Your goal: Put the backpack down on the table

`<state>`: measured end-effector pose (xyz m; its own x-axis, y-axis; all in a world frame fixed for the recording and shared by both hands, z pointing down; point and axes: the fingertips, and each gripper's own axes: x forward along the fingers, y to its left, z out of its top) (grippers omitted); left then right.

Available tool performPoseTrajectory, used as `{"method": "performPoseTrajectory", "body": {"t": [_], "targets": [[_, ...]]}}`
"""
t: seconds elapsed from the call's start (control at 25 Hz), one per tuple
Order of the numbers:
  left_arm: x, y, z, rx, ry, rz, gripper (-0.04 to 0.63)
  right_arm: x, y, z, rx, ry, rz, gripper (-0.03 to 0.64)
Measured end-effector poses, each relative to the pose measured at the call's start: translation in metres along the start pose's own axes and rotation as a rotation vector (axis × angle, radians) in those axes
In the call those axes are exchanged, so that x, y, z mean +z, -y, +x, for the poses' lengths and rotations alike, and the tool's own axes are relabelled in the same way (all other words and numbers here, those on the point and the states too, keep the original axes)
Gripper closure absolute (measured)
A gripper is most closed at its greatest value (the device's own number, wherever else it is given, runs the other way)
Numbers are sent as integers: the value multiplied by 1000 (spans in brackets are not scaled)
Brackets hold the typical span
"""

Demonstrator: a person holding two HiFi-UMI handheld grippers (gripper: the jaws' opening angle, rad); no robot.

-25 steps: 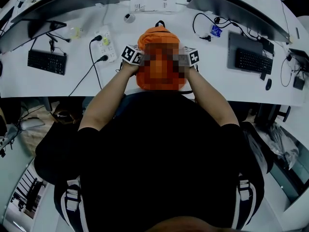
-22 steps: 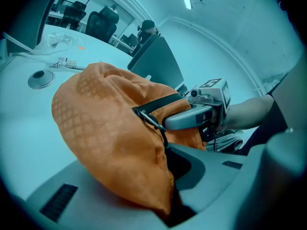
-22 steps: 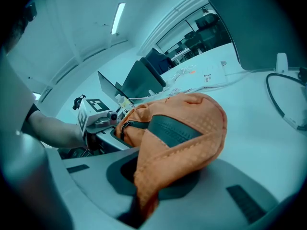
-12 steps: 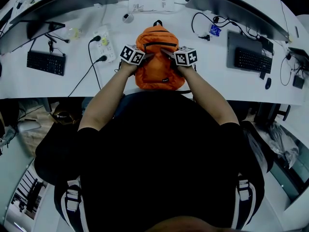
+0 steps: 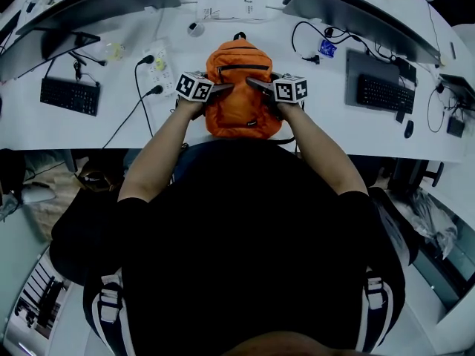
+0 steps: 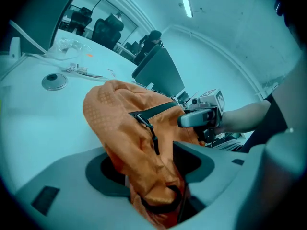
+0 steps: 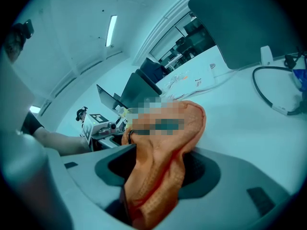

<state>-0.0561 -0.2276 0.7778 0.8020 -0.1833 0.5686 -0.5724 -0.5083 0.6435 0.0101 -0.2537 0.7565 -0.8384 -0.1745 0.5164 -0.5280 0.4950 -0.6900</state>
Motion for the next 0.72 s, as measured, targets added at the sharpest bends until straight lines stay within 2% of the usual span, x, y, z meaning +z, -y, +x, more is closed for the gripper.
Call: {"method": "performPoseTrajectory", "body": {"t": [0.24, 0.56, 0.72], "targets": [[-8, -2, -21, 7, 56, -50, 312, 4, 15, -21, -51, 36, 14, 330], [-18, -9, -56, 79, 107, -81, 293, 3, 20, -53, -92, 58, 4, 322], [-13, -7, -76, 142, 143, -43, 293, 2, 9, -65, -72, 73, -24, 322]]}}
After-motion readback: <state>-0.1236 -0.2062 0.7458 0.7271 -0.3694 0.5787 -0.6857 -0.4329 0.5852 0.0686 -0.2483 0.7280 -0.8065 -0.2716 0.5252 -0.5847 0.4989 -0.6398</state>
